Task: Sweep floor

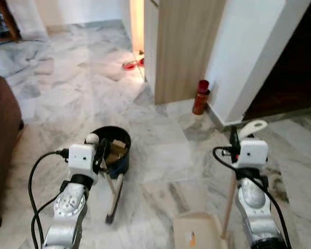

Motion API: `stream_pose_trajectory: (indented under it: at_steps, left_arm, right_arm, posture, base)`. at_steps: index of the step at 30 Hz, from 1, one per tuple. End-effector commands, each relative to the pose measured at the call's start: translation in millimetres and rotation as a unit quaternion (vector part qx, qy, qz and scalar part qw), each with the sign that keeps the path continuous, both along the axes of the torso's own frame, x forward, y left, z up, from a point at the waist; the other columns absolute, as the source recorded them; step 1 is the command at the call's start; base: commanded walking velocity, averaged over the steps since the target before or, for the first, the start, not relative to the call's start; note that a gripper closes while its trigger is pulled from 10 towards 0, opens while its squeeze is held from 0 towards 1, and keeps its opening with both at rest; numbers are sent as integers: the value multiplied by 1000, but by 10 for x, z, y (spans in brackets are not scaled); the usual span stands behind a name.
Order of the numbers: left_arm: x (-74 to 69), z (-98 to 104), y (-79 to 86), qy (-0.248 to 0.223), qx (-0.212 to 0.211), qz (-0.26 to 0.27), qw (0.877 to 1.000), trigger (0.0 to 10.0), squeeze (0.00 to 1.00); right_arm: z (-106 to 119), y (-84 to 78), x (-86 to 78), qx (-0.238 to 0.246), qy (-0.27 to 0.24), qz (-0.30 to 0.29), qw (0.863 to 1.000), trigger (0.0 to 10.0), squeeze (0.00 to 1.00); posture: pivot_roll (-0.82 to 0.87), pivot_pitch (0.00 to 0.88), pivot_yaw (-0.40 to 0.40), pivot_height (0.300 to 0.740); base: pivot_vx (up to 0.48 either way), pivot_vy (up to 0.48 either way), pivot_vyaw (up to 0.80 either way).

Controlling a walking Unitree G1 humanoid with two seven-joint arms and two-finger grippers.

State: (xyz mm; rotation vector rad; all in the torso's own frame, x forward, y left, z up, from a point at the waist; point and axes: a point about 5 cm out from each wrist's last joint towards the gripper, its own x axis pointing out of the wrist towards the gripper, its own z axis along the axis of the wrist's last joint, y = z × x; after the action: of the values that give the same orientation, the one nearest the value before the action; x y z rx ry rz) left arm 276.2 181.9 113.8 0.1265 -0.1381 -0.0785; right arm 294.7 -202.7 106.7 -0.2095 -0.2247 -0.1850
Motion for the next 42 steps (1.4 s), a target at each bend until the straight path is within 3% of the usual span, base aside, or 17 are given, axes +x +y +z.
stream_pose_trajectory:
  at_steps: [1, 17, 42]
  left_arm:
    - [25, 69, 36, -22, 6, 3, 1000, 10000, 0]
    - [111, 107, -34, -26, -2, -8, 1000, 10000, 0]
    - [131, 93, -45, -19, 3, -21, 1000, 10000, 0]
  right_arm:
    - [98, -35, 7, 3, -19, -6, 1000, 10000, 0]
    - [140, -11, 36, 9, -26, -9, 1000, 10000, 0]
    - [102, -25, 36, -2, -19, -16, 1000, 10000, 0]
  posture:
    - [-14, 50, 13, 740]
    - [-23, 66, 25, 740]
    - [-28, 84, 40, 740]
  base:
    - [0, 0, -800]
    - [0, 0, -800]
    - [0, -72, -800]
